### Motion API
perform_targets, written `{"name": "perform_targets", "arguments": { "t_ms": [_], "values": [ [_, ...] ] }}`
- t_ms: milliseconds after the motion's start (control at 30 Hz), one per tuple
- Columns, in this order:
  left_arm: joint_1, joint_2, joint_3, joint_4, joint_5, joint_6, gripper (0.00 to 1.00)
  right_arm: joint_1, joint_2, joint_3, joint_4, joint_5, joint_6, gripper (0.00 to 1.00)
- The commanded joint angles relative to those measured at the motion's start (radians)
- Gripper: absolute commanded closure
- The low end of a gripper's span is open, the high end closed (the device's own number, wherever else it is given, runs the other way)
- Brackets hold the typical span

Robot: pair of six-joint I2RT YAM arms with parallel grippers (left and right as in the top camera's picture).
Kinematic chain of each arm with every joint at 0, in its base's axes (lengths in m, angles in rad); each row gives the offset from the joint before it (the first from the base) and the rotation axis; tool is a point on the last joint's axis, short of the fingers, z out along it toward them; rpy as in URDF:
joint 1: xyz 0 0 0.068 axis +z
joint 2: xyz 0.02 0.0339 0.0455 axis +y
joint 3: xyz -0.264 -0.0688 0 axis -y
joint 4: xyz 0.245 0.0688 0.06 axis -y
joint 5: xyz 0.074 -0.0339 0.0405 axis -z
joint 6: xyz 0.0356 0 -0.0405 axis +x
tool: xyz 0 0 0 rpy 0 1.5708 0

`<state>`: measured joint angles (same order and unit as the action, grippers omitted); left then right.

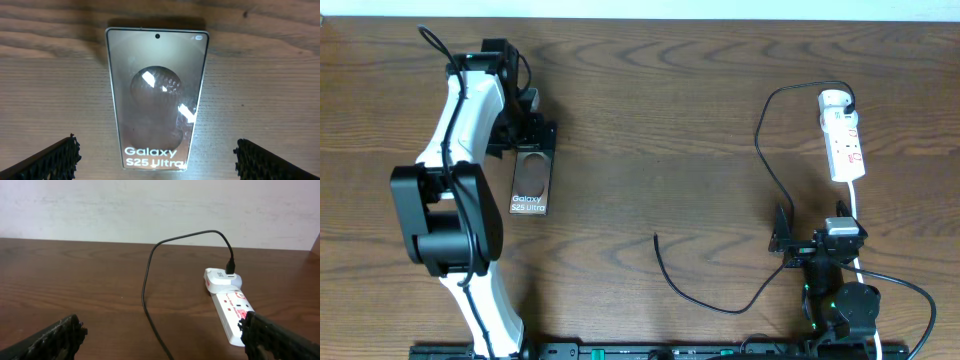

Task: Plug charger to phone and switch on socket
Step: 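Lower the left gripper down onto the phone's top edge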

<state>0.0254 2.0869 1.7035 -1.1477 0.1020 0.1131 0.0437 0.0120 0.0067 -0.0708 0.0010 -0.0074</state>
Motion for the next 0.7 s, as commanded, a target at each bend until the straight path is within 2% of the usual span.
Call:
{"name": "perform_targets", "arguments": {
  "t_ms": [0,667],
  "values": [
    [0.004,0.029,0.006,-0.003,-0.009,0.021,0.02,0.008,-0.005,-0.001,-0.004,0.012,0.011,0.01],
    [0.004,0.048,-0.027,-0.006,-0.009,0.01,0.02,0.008,-0.005,-0.001,-0.004,0.012,0.011,0.01]
  ]
}}
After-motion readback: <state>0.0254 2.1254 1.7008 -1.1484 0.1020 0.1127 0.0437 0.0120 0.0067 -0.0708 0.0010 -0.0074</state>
